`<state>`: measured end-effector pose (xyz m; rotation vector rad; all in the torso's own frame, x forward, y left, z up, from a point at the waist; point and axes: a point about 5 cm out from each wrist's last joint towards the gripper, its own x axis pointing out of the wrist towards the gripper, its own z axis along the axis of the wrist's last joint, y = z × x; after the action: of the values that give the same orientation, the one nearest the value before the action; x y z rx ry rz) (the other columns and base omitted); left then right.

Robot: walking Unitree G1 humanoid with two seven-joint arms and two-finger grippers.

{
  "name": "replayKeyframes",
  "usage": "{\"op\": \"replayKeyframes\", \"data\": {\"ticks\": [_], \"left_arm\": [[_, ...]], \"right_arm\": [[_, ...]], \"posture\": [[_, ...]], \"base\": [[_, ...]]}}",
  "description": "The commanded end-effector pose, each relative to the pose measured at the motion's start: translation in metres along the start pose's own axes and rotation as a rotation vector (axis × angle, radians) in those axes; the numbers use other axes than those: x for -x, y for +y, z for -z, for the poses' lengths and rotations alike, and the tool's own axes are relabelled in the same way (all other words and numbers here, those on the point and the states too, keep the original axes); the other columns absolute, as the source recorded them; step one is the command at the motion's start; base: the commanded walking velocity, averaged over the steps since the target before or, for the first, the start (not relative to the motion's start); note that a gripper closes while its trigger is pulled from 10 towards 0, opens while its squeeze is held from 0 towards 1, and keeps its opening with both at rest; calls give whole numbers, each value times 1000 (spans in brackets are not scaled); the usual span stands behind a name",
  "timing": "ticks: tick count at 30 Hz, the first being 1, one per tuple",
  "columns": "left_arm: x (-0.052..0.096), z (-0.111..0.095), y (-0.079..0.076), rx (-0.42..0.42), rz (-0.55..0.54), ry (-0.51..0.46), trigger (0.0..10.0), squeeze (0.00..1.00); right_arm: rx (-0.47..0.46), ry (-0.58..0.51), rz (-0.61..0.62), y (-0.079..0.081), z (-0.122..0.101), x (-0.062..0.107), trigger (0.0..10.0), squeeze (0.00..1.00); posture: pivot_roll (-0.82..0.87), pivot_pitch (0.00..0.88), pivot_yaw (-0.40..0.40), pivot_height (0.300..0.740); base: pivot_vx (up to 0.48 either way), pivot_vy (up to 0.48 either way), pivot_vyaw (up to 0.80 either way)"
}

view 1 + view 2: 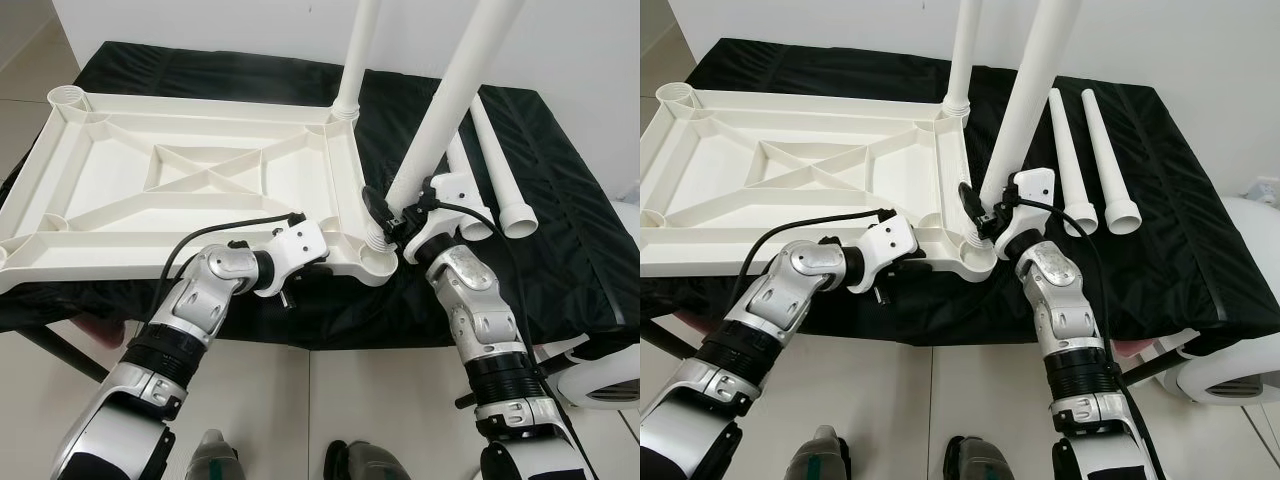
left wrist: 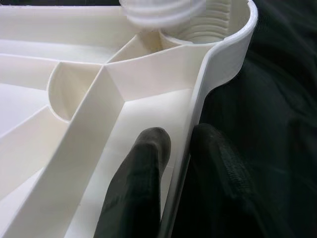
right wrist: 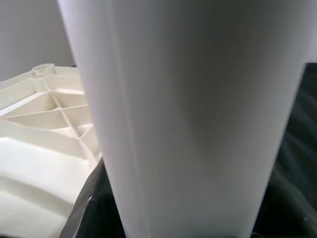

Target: Building children table

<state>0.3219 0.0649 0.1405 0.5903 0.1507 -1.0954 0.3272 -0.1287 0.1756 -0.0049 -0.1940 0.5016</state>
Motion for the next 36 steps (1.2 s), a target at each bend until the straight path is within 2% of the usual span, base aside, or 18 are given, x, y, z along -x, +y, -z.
{"op": "replayKeyframes", "data": {"ticks": [1,12,25,27,29,30,36], "left_arm": [[-4,-6,2,-5,-149,-41,10000,0],[-5,-3,5,-17,-186,-33,10000,0],[-4,-1,5,-22,-178,-34,10000,0],[-4,-1,5,-6,-163,-39,10000,941],[-4,-1,5,-15,-165,-32,10000,941],[-4,-2,5,-27,-158,-28,10000,0],[-6,-2,4,-12,-132,-19,10000,0]], "right_arm": [[3,5,-8,0,0,3,10000,0],[-13,25,-30,1,3,12,10000,0],[-6,39,1,-7,5,15,10000,0],[-4,37,12,-9,5,15,10000,0],[-3,35,15,-10,4,15,10000,0],[-2,34,18,-10,4,15,10000,0],[1,31,25,-12,3,15,10000,0]], "posture": [[38,39,-80,740],[30,19,-96,740],[31,15,-92,740],[30,15,-86,740],[29,16,-85,740],[30,17,-84,740],[28,20,-80,740]], "base": [[0,0,0],[0,0,0],[0,0,0],[0,0,0],[0,0,0],[0,0,0],[0,0,0]]}}
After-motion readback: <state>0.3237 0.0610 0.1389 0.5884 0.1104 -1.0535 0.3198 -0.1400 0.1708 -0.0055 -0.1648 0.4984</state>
